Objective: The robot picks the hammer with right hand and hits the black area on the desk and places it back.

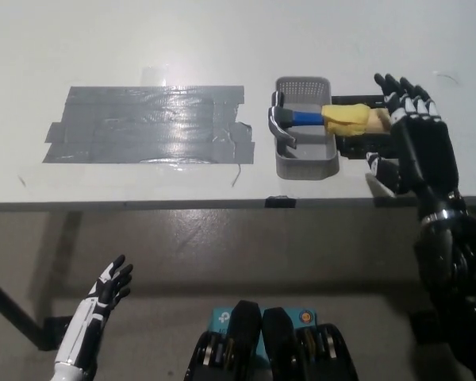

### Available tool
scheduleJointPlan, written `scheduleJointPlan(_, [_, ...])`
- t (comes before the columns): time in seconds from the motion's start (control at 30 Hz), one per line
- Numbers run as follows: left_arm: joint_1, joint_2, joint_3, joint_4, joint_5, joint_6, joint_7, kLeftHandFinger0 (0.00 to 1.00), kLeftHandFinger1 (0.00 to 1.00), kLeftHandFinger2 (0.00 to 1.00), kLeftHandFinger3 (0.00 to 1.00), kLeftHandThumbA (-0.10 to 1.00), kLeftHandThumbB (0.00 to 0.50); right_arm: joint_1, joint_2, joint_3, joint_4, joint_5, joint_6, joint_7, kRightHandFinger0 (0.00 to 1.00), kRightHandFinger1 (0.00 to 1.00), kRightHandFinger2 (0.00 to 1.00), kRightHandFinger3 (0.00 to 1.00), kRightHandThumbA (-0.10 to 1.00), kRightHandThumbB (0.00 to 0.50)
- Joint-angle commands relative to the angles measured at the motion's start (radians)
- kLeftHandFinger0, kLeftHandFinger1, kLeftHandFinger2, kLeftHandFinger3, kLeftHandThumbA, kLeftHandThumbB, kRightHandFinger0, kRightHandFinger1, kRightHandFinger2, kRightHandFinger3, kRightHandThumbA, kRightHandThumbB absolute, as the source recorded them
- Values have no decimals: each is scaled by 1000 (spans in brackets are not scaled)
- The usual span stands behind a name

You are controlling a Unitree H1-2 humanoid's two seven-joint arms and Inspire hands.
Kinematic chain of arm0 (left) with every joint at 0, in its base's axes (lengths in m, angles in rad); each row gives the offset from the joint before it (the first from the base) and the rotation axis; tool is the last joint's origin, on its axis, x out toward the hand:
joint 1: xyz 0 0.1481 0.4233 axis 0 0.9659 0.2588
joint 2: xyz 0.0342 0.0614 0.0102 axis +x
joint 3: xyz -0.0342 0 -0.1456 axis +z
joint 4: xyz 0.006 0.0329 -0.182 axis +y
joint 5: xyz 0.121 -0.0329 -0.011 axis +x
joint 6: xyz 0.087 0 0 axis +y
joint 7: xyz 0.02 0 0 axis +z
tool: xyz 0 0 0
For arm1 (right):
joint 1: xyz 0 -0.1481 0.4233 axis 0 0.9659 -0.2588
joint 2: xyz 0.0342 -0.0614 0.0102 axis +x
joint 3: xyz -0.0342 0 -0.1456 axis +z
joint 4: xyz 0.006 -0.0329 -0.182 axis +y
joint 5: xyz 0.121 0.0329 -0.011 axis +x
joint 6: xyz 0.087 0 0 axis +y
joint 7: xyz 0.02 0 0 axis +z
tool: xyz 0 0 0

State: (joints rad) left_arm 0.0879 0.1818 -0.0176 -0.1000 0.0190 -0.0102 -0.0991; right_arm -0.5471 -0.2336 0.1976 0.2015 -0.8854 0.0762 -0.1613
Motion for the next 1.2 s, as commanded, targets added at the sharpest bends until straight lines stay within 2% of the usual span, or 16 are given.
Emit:
scheduleJointPlan(0.0, [-7,22,-2,-29,1,-30,-21,1000,1000,1000,1000,1000,114,-58,-19,23,25,-93,76,-44,1000,1000,1000,1000,748,416])
scheduleJointPlan(0.27, [-4,27,-4,-22,-4,-39,-24,1000,1000,1000,1000,1000,99,-84,-23,53,92,-102,95,-59,1000,1000,1000,1000,746,439])
scheduleJointPlan(0.4, [-7,29,-5,-19,1,-42,-21,1000,1000,1000,1000,1000,103,-97,-27,73,113,-113,115,-37,1000,1000,1000,1000,781,450])
scheduleJointPlan(0.5, [-11,31,-7,-19,-1,-38,-25,1000,1000,1000,1000,1000,112,-109,-29,81,132,-111,119,-39,1000,1000,1000,1000,773,450])
scheduleJointPlan(0.6, [-15,33,-10,-20,0,-35,-28,1000,1000,1000,1000,1000,96,-119,-31,84,151,-103,113,-54,1000,1000,1000,1000,766,449])
scheduleJointPlan(0.8, [-19,39,-20,-21,16,-36,-29,1000,1000,1000,1000,1000,110,-143,-31,100,150,-114,133,-40,1000,1000,1000,1000,820,435])
scheduleJointPlan(0.93, [-22,41,-22,-26,9,-28,-30,1000,1000,1000,1000,1000,72,-155,-28,109,162,-115,142,-34,1000,1000,1000,1000,853,427])
scheduleJointPlan(1.0, [-24,41,-22,-24,7,-29,-27,1000,1000,1000,1000,1000,63,-165,-26,116,178,-114,145,-33,1000,1000,1000,1000,861,428])
scheduleJointPlan(1.03, [-25,40,-21,-22,6,-30,-26,1000,1000,1000,1000,1000,76,-170,-22,116,191,-107,147,-32,1000,1000,1000,1000,850,435])
scheduleJointPlan(1.17, [-24,39,-19,-27,2,-30,-26,1000,1000,1000,1000,1000,49,-185,-11,126,253,-96,146,-51,1000,1000,1000,1000,852,446])
